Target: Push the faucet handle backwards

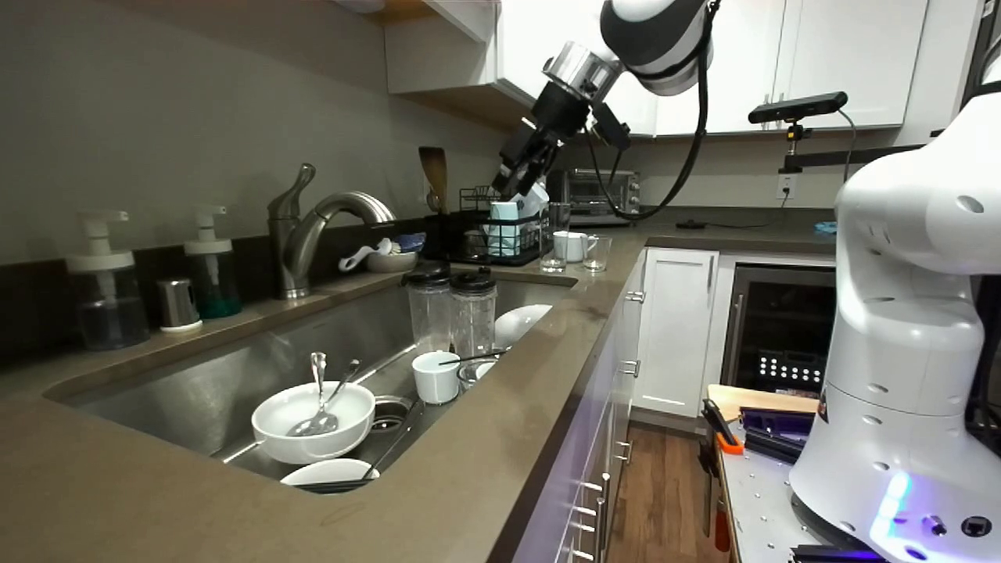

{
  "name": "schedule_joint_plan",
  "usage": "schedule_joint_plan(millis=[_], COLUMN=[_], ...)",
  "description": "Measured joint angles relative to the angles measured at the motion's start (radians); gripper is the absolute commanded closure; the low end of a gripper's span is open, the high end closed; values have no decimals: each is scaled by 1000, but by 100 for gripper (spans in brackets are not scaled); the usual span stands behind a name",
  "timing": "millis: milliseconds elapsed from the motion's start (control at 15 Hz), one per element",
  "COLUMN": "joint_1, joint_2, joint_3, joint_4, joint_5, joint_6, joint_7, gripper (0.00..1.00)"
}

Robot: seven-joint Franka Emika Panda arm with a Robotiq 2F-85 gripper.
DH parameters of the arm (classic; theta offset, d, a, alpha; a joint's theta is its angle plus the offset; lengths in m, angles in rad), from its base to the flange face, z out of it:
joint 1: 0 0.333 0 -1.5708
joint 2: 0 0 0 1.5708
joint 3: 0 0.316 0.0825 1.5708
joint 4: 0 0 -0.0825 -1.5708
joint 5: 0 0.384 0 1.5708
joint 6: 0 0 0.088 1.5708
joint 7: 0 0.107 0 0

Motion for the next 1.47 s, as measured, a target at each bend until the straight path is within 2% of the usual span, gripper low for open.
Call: schedule_joint_plan(millis=[267, 533, 933, 1000, 1067, 1200, 1467], joint_1=[64, 120, 256, 285, 315, 383, 498], joint_2=[69, 193, 350, 367, 383, 413, 472], joint_3=[3, -6, -103, -123, -144, -188, -263], joint_4=[53, 133, 300, 324, 347, 391, 467], joint_5=[-2, -2, 50, 73, 101, 175, 320], joint_6=[130, 235, 251, 251, 251, 251, 250], joint_7=[-50, -103, -177, -196, -218, -274, -395], gripper=[0, 0, 0, 4, 26, 30, 58])
